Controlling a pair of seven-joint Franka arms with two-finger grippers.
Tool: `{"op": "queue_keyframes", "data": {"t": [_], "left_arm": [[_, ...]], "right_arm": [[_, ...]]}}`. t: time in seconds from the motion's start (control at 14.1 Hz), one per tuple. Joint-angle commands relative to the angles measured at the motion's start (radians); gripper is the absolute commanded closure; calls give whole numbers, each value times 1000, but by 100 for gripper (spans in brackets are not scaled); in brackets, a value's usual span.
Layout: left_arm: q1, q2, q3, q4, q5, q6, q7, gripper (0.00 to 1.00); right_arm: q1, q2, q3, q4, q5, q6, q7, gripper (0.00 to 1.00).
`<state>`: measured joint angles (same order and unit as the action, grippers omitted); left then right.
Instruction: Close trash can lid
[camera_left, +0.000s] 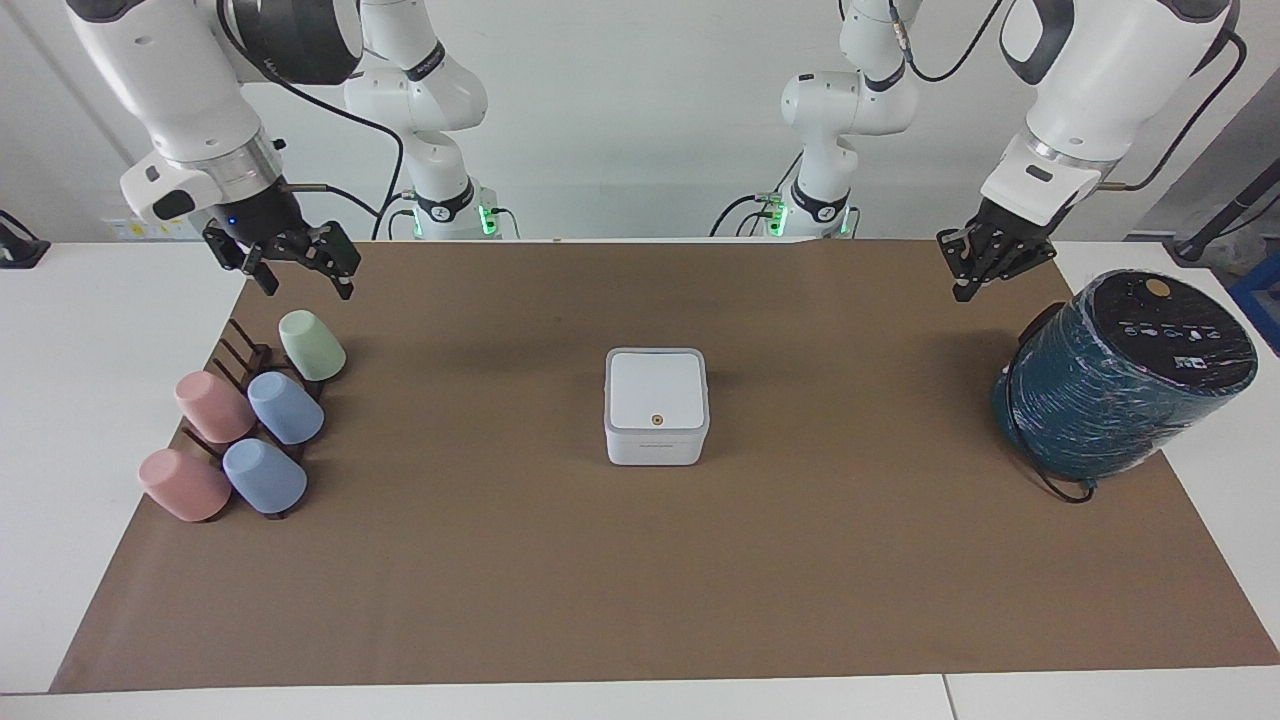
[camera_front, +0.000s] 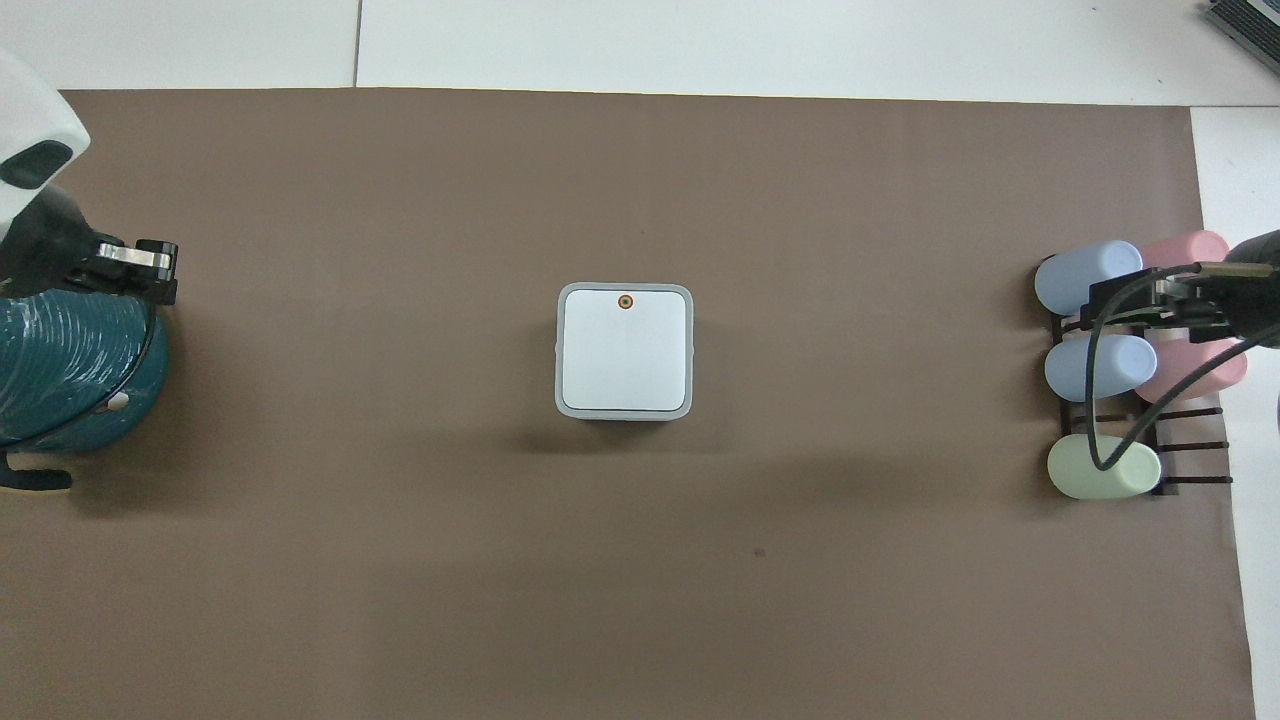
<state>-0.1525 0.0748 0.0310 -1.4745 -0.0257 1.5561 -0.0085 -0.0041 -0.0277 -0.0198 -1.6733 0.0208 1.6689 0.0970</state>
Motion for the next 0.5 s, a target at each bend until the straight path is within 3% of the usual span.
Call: {"op": "queue_keyframes", "data": {"t": [0.0,0.07,0.21,0.43], "left_arm": [[2,-41,-3,-59,13,30,16,74],[2,-39,-3,-59,13,29,15,46],[2,-39,-3,-58,13,29,16,4],[2,-39,-3,-56,12,33,22,0]], "right_arm": [[-11,-17,3,-20,16,19,-13,0],[-11,-17,3,-20,16,19,-13,0],[-11,-17,3,-20,16,19,-13,0],[-11,-17,3,-20,16,19,-13,0]]}}
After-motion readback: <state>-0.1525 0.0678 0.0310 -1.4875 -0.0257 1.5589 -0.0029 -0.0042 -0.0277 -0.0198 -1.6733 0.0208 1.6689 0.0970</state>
